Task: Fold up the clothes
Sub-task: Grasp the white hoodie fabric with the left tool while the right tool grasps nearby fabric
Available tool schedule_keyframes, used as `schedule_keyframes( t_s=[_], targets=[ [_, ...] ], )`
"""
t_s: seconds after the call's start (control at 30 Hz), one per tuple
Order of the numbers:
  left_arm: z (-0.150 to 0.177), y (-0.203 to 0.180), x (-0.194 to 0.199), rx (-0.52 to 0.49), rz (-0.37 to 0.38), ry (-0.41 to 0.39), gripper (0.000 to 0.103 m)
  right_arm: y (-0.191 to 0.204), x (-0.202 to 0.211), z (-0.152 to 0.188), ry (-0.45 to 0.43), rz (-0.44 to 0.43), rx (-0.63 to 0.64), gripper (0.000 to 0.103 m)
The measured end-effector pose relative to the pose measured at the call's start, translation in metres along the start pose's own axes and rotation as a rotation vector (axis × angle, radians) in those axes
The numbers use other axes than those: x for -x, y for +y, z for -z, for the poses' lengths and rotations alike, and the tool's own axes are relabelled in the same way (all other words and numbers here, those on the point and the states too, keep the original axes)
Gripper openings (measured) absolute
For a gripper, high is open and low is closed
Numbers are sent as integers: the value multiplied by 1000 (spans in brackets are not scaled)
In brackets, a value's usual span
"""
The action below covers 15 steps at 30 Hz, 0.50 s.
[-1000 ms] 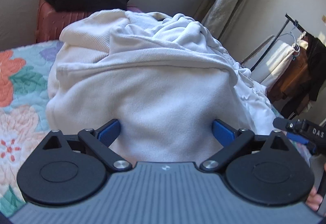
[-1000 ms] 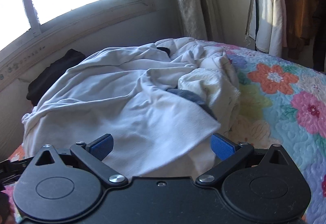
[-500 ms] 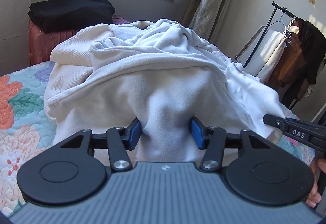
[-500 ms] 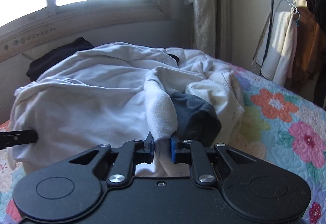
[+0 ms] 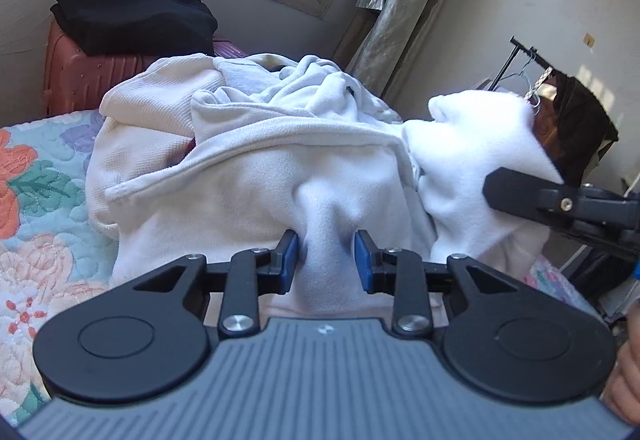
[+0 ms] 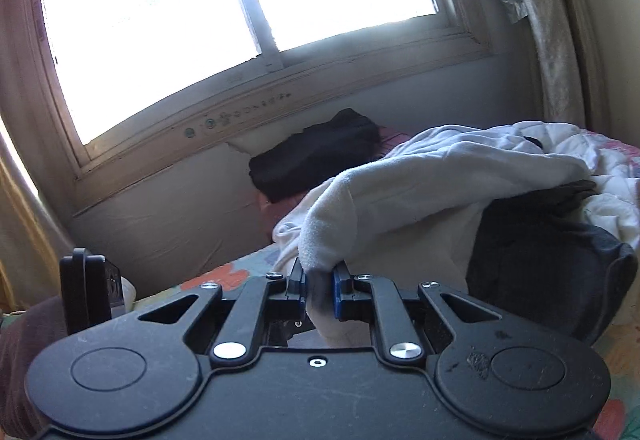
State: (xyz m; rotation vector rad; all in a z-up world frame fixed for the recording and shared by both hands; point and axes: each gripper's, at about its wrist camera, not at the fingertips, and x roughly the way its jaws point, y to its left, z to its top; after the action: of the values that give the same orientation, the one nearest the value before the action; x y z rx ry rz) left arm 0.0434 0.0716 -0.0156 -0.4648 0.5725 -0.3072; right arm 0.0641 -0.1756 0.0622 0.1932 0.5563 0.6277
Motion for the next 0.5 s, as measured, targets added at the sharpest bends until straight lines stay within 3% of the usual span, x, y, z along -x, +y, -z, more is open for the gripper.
schedule_keyframes(
  t_s=[0.1,0.2,0.27,0.3,0.37,0.5],
  targets=[
    [-4,17,13,101,55,-26,30,-1,-13,-1,35,-39,-28,15],
    [-7,29,29,190,51,-97,27,6,-17,5,3,-51,-60,15],
    [-11,34,33,238,134,-112,27,18,-18,14,-4,-79,-31,14],
    [-14,35,33,241,165,-106,27,23,-22,18,12,-102,-19,10],
    [-16,34,31,212,154,-84,27,25,-27,24,39,-121,-10,7],
    [-14,42,23,232,148,-28,32,20,-41,31,82,-47,25,7]
  ],
)
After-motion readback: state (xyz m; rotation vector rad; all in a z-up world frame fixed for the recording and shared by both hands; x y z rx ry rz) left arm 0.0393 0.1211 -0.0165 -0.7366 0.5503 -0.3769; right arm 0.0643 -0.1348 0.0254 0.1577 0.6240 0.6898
